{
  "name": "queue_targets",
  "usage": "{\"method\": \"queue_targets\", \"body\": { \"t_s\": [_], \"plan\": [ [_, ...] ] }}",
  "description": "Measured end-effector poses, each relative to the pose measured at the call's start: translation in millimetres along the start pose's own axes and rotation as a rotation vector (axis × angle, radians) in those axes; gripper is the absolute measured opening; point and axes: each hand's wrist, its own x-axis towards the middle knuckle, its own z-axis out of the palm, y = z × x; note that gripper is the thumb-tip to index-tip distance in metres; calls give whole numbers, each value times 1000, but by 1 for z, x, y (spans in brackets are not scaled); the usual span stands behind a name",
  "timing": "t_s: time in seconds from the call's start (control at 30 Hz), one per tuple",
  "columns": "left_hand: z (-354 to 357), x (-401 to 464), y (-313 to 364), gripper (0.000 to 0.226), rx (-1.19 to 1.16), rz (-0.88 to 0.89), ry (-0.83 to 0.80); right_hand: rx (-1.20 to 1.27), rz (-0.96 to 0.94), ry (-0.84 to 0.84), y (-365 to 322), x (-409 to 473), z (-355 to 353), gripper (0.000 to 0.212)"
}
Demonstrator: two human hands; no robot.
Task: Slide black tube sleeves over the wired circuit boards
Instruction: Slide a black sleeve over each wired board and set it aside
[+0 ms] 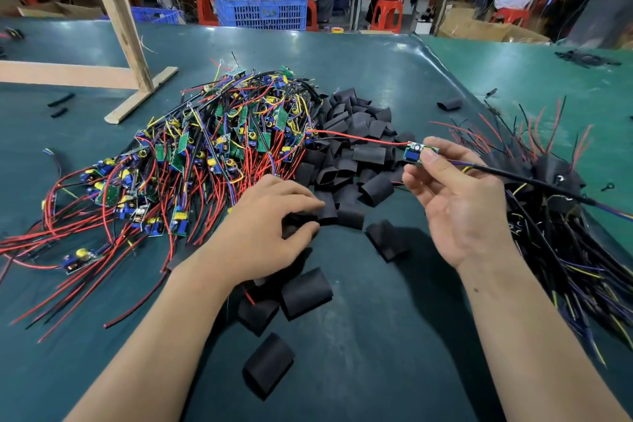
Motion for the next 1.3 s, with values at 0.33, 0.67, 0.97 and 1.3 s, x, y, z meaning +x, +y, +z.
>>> {"method": "queue_targets", "body": {
  "t_s": [0.33, 0.67, 0.97, 1.3],
  "plan": [
    [-19, -9, 9, 59, 33, -158, -527, -37, 26, -20, 8, 1, 2, 15],
    [-16, -6, 5, 24, -198, -101, -227, 13, 60, -41, 5, 2, -1, 13],
    [-7, 0, -4, 43, -152, -149, 102, -5, 7, -2, -4, 5, -6, 18],
    [-4, 1, -7, 34, -142, -162, 208, -45, 71, -27, -2, 3, -3, 15]
  ]
}}
